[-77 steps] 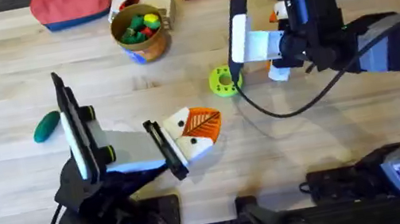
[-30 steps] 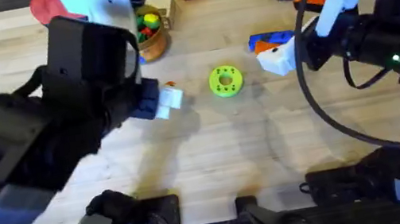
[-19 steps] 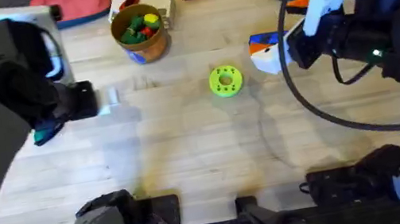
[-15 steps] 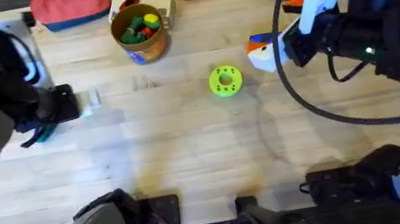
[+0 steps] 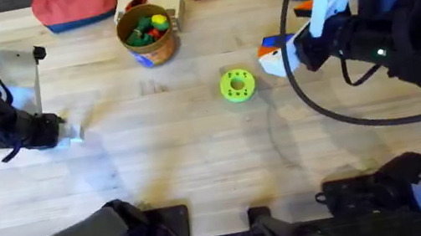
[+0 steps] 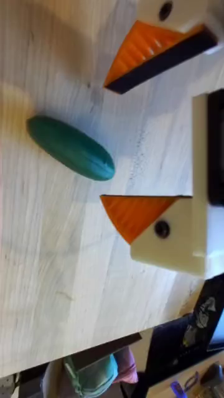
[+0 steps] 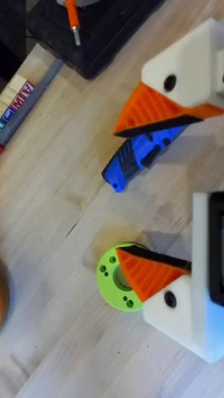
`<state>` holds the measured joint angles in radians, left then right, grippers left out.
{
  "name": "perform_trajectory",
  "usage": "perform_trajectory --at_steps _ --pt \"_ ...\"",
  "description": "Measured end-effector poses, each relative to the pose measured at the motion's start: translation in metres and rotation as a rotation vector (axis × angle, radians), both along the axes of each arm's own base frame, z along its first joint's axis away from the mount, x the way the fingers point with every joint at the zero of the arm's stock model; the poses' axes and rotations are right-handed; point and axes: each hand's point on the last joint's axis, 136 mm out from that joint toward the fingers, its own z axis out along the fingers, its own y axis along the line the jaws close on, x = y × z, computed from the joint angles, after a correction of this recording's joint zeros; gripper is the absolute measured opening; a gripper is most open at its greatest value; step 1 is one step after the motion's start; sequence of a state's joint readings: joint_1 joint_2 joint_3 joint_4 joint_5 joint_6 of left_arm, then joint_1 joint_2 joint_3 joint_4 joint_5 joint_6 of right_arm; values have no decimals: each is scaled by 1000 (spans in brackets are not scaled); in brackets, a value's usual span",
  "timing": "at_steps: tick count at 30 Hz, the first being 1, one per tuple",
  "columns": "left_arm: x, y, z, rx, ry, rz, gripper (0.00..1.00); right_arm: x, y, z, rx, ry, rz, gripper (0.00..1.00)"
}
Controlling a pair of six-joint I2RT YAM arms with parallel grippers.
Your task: Pick up the gripper from the table and insert it into the empty holder that is missing its gripper. Then pick up a screw, insert it into the mounting hole, and use the screwdriver to tighten it. Finally, clean up the table by picking up the vegetable and placing it into the bucket.
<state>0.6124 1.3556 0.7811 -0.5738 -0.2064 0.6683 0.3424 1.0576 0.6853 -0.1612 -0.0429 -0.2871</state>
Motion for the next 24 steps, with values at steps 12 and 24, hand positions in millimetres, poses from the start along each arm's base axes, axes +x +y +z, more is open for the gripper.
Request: perform_trajectory --at_steps 12,24 --pt "14 22 -23 -12 -20 -20 880 0 0 0 14 7 -11 992" --pt "18 21 -26 -46 -47 -16 92 0 0 0 34 16 -27 991"
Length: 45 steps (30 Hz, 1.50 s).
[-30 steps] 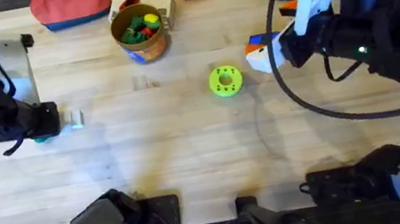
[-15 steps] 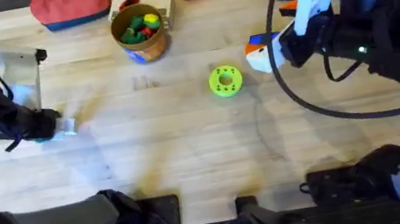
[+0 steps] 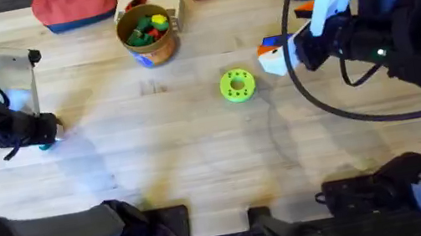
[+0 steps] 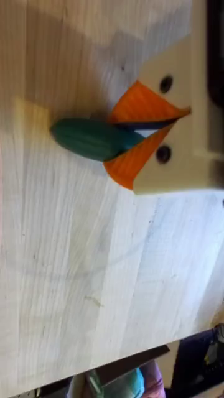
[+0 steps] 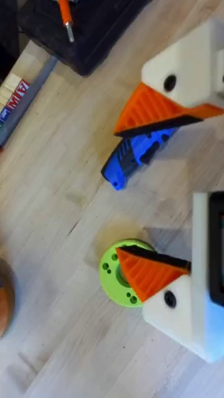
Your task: Pick up the gripper from the table and insert it into the empty holder that is missing its gripper. Then pick up a screw, insert it into the mounting hole, and use the screwdriver to tighten it. Finally, clean up the table by picking up the vegetable and placing it into the bucket.
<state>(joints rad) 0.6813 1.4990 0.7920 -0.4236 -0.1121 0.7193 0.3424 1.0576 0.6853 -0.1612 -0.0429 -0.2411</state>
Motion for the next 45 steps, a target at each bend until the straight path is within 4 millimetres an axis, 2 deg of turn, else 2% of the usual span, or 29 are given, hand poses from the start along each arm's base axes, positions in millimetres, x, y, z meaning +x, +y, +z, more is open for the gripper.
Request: perform_trajectory --at_steps 3,8,11,13,19,23,28,32,37,41,45 --pt "1 0 1 -2 -6 -2 21 0 0 0 2 1 -1 991" --pt "8 -3 8 14 -29 -21 29 0 0 0 1 1 -1 991" --pt "19 -10 31 55 -93 -57 29 0 0 0 2 1 -1 991" --pt "31 -20 54 84 -164 -101 29 0 0 0 2 1 -1 991" --pt "71 -71 111 67 -418 -227 29 0 0 0 2 1 -1 991" --pt "104 -116 141 -71 -623 -277 29 0 0 0 2 1 -1 991" --pt "139 -173 166 -292 -811 -319 29 0 0 0 2 1 -1 991" --pt "162 -214 163 -447 -852 -337 29 0 0 0 2 1 -1 991" --pt "179 -251 130 -565 -791 -355 29 0 0 0 2 1 -1 991" --pt "185 -256 105 -595 -741 -333 29 0 0 0 2 1 -1 990" --pt "185 -256 98 -605 -724 -319 52 0 0 0 2 1 -1 991"
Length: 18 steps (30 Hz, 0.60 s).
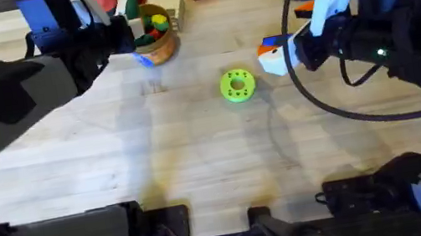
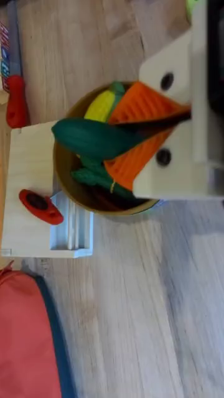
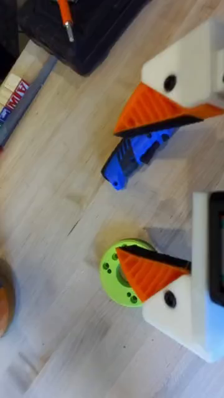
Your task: Pick up the gripper from the table and insert it into the empty holder that is missing its gripper. Then pick up a screw, insert it into the mounting hole, and use the screwdriver to tighten it. Finally, clean up the table by picking up the vegetable and placing it into the bucket.
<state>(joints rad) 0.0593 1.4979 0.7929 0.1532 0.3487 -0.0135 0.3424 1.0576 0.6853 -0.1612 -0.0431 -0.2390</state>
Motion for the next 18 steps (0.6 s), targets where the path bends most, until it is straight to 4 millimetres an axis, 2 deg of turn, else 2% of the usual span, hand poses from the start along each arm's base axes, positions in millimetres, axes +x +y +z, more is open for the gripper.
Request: perform_trajectory --at_steps 3,6,7,9,14,18 --pt "0 0 0 -5 0 3 386 0 0 0 0 0 0 991" --pt "0 0 0 -10 2 3 822 1 0 -3 -3 9 0 991" --pt "0 -1 0 -13 3 4 939 1 0 -5 -5 15 0 991" --pt "0 -1 0 -13 4 4 982 2 1 -11 -12 33 0 991" --pt "0 -1 2 -13 0 4 987 4 1 -23 -19 67 -4 992" --pt "-6 -1 21 -8 -37 2 987 3 0 -21 9 93 -33 991"
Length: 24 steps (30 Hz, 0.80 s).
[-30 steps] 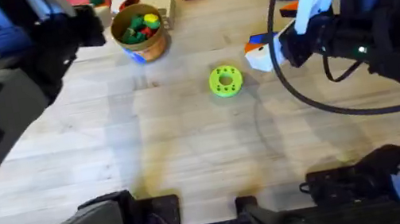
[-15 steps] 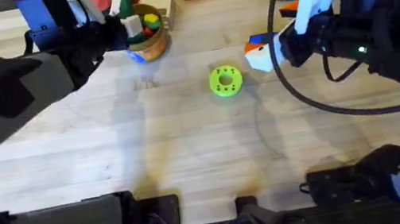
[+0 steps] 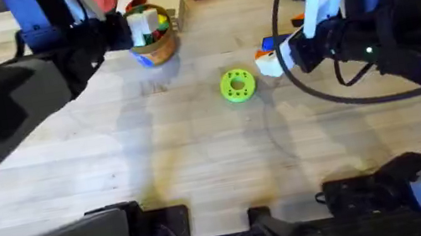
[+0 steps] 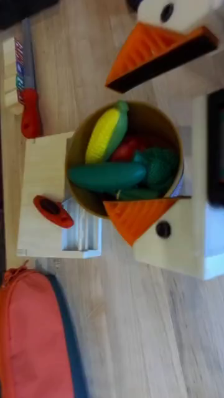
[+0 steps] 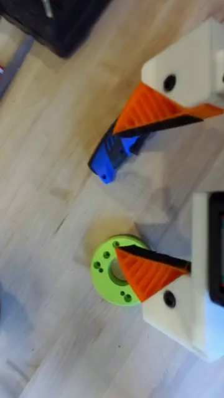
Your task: Pick up the gripper from the table and insert it into the empty holder that is missing its gripper. Then pick up a screw, insert it into the mounting hole, and use the screwdriver to tighten it. Finally, clean up the table by picking up the vegetable and placing it into the bucket.
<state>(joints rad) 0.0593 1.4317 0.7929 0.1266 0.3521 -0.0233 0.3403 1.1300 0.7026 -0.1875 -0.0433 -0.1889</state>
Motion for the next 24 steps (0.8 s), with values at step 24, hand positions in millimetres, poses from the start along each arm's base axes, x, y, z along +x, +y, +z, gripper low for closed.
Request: perform_trajectory --at_steps 24 --pt "-216 -33 71 273 -12 -272 988 -88 -36 83 -42 369 -111 991"
